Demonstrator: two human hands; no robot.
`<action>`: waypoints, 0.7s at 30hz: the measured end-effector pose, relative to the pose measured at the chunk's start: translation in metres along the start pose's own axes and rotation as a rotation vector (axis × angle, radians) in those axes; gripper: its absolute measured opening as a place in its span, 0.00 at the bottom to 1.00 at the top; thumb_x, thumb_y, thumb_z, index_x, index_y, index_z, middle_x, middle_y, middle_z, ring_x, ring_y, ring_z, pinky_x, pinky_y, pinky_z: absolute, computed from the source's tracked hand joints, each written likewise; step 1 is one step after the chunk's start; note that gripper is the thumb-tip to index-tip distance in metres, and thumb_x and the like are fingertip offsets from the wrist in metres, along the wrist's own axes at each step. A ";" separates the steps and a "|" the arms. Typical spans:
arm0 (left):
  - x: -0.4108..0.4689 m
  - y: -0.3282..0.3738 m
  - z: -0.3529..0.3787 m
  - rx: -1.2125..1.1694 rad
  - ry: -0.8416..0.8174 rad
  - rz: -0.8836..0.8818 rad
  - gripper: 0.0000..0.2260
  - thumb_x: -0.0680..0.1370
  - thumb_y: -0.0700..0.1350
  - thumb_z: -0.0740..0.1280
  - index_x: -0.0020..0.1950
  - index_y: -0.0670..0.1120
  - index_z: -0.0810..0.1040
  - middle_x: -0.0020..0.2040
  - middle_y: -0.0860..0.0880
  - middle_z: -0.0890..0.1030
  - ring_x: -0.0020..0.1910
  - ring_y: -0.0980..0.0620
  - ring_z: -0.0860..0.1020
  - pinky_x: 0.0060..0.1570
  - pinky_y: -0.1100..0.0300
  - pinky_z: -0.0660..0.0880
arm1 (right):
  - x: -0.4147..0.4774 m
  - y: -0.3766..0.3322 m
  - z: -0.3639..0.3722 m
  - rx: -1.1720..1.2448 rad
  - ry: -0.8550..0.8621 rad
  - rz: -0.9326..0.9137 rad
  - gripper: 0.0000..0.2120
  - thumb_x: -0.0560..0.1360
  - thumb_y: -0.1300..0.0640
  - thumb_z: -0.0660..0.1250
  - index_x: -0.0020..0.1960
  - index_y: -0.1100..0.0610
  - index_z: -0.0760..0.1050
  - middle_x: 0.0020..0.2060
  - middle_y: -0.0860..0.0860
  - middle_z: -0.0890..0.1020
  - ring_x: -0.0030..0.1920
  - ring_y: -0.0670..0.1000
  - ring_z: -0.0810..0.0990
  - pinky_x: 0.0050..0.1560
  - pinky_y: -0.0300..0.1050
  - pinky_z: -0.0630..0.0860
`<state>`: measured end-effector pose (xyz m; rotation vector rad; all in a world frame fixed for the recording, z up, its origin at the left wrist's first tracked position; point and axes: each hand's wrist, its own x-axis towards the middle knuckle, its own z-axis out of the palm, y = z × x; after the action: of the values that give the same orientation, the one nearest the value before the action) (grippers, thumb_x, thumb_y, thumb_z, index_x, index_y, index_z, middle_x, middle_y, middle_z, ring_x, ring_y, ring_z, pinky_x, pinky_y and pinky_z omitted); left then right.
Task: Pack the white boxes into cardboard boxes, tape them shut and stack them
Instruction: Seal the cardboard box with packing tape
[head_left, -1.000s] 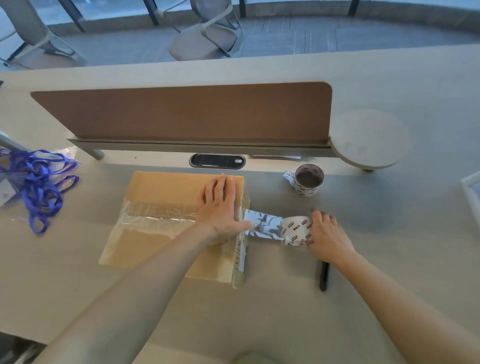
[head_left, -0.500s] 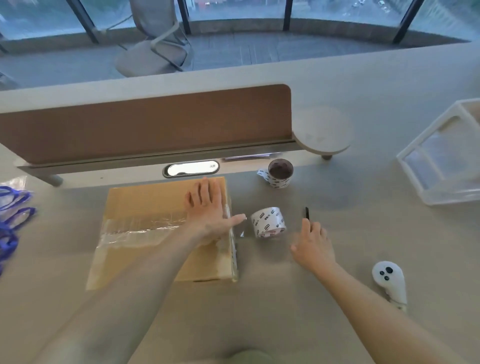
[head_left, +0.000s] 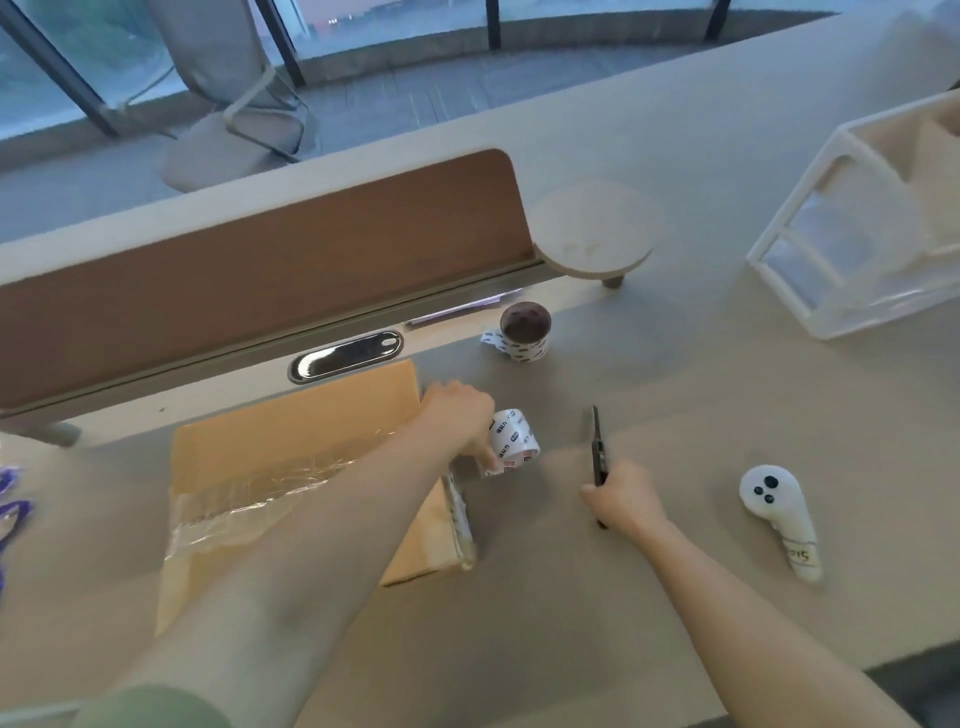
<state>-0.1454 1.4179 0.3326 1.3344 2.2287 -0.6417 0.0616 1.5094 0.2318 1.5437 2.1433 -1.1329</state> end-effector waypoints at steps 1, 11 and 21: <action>0.005 0.000 0.002 -0.016 -0.019 0.004 0.27 0.65 0.70 0.74 0.43 0.48 0.74 0.43 0.50 0.77 0.45 0.47 0.75 0.48 0.53 0.70 | -0.005 0.001 -0.002 0.033 -0.010 0.004 0.06 0.70 0.56 0.67 0.38 0.58 0.73 0.34 0.54 0.81 0.30 0.51 0.81 0.28 0.40 0.73; 0.048 0.027 -0.010 -0.248 -0.064 -0.124 0.39 0.67 0.81 0.54 0.54 0.49 0.79 0.48 0.48 0.80 0.48 0.45 0.78 0.42 0.53 0.73 | -0.050 0.007 -0.020 0.291 -0.013 -0.031 0.08 0.72 0.53 0.66 0.42 0.55 0.68 0.38 0.49 0.77 0.35 0.49 0.76 0.33 0.44 0.69; 0.075 0.040 -0.029 -0.457 -0.406 -0.157 0.35 0.69 0.74 0.66 0.50 0.41 0.79 0.33 0.46 0.81 0.29 0.46 0.77 0.35 0.60 0.75 | -0.058 0.008 -0.032 0.369 -0.084 -0.155 0.08 0.67 0.52 0.57 0.40 0.57 0.66 0.32 0.54 0.76 0.31 0.53 0.73 0.32 0.47 0.68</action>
<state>-0.1456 1.5032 0.3047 0.7358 1.9934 -0.3779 0.0986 1.4932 0.2852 1.4532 2.1148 -1.6933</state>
